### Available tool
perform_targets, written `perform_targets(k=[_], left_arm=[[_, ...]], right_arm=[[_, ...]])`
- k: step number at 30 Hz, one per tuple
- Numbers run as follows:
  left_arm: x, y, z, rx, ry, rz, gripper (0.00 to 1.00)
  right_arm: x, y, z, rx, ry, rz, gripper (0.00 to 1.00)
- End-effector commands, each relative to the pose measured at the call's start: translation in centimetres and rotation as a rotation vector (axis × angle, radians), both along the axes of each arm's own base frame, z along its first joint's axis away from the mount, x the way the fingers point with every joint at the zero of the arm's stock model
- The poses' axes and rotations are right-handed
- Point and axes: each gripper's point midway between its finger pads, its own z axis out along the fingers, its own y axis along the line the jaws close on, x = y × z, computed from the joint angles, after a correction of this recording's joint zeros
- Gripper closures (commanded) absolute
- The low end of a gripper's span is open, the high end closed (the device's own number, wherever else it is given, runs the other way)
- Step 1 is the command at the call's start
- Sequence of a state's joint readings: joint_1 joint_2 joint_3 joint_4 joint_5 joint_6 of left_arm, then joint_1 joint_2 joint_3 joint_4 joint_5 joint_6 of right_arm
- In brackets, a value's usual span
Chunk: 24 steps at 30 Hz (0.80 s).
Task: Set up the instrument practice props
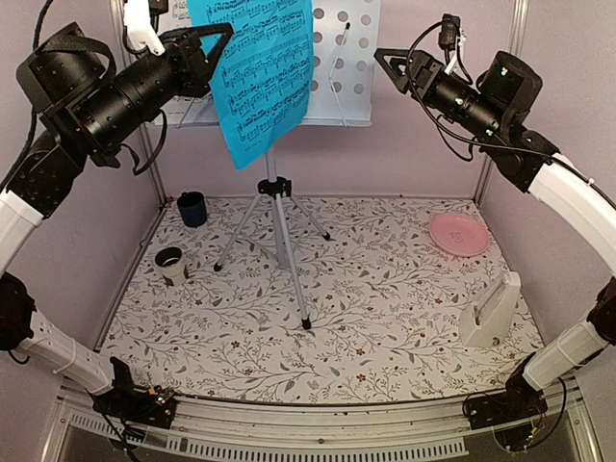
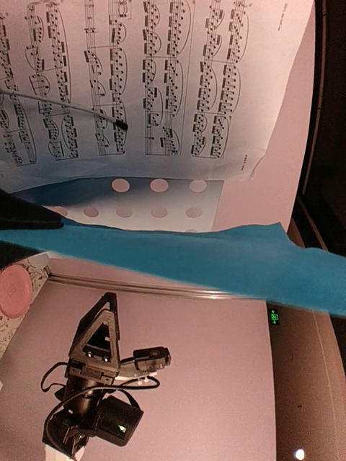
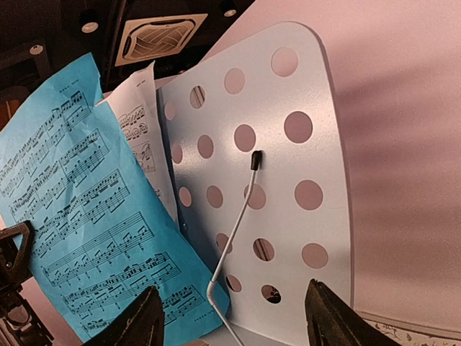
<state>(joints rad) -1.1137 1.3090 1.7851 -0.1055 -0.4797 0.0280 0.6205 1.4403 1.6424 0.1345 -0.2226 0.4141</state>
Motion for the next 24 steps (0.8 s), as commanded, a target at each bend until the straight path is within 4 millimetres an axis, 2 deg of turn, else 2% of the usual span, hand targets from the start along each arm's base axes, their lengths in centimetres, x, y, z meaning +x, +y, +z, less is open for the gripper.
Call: perform_targets(k=[1,8,17,24], left_arm=[[1.9,0.7,0.1,0.11,-0.001,0.095,1.0],[3.8,0.2,1.9,0.165,-0.041,0.136,1.0],[5.4,0.3,2.4,0.202,-0.075,0.218,1.0],[6.0,0.0,2.9,0.217,-0.098,0.253,1.0]], right_arm=[[1.0,1.3,0.4,0.061,0.063,0.066,0.33],[3.1,3.1,-0.1,0.096,0.127,0.108,0.36],[3.7,4.9,0.4,0.115,0.131,0.156,0.37],[3.8,6.1,0.8,0.119,0.122,0.176,0.43]])
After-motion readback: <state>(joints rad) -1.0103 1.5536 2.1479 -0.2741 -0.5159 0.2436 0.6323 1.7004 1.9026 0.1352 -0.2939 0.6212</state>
